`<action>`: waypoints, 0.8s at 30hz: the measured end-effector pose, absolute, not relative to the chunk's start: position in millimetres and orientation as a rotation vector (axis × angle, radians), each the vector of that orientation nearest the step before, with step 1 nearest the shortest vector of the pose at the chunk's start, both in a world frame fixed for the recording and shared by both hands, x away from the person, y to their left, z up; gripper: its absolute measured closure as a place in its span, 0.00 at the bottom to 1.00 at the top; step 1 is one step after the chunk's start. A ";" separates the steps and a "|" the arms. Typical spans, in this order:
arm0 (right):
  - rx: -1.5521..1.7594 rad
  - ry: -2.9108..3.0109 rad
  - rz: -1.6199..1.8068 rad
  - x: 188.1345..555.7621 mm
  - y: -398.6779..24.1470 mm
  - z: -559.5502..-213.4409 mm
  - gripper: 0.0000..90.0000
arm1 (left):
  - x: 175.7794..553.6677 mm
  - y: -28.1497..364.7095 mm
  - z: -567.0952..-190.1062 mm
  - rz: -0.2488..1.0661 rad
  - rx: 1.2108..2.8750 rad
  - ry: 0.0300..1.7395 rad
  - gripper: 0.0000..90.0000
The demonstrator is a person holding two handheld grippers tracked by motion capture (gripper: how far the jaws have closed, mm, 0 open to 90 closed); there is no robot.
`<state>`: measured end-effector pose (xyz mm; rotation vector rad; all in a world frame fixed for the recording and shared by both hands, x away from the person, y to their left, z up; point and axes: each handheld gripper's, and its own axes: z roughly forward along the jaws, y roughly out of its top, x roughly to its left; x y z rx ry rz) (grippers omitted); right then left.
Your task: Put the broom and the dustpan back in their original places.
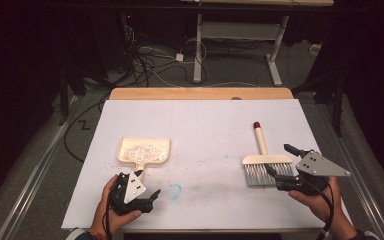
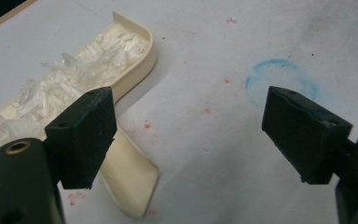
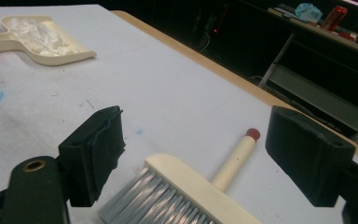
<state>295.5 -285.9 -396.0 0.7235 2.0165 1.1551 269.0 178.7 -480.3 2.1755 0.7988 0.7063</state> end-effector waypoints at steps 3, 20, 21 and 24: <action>0.726 2.021 1.158 294.6 -288.8 -400.7 0.22 | 269.2 178.2 -480.5 0.706 2.181 0.796 0.19; 0.758 2.030 1.102 284.8 -313.1 -432.5 0.22 | 271.7 172.0 -482.0 0.683 2.208 0.783 0.19; 0.760 2.028 1.100 283.8 -314.7 -434.4 0.22 | 272.3 171.5 -482.2 0.680 2.207 0.784 0.19; 0.773 2.022 1.101 281.5 -319.7 -440.5 0.22 | 274.0 169.9 -482.4 0.674 2.209 0.780 0.19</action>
